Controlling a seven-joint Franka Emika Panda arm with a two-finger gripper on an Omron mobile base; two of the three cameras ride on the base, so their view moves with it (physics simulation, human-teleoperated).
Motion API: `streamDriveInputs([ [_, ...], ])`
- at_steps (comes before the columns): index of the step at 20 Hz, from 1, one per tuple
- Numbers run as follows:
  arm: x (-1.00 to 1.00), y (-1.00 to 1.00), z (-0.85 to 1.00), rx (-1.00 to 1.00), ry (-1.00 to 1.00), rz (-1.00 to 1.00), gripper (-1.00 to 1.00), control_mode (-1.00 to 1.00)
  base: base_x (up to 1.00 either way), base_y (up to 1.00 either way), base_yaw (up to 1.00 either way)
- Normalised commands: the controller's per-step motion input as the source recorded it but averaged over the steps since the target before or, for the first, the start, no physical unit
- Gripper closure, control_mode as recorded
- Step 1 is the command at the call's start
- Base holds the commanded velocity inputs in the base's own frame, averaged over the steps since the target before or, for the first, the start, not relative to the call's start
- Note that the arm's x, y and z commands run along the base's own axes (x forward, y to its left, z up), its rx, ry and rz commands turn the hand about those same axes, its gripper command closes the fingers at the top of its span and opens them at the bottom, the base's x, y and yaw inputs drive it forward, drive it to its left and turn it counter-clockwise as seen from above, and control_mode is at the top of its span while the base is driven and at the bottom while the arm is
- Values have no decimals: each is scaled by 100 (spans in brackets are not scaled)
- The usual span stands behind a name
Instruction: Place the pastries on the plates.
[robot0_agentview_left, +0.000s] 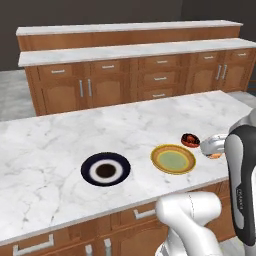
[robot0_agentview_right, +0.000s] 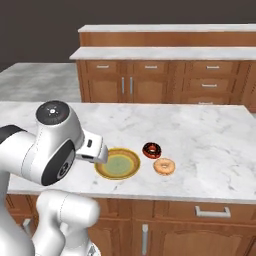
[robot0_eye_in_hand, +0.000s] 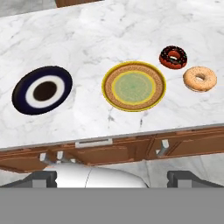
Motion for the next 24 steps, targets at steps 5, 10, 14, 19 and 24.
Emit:
streamDriveInputs([
  [5,0,0,0,0,0,0,-100,100,83,14,0],
  [10,0,0,0,0,0,0,-100,100,83,10,3],
  [14,0,0,0,0,0,0,-100,100,52,1,8],
  [19,0,0,0,0,0,0,-100,100,21,0,12],
  [24,0,0,0,0,0,0,-100,100,1,0,2],
])
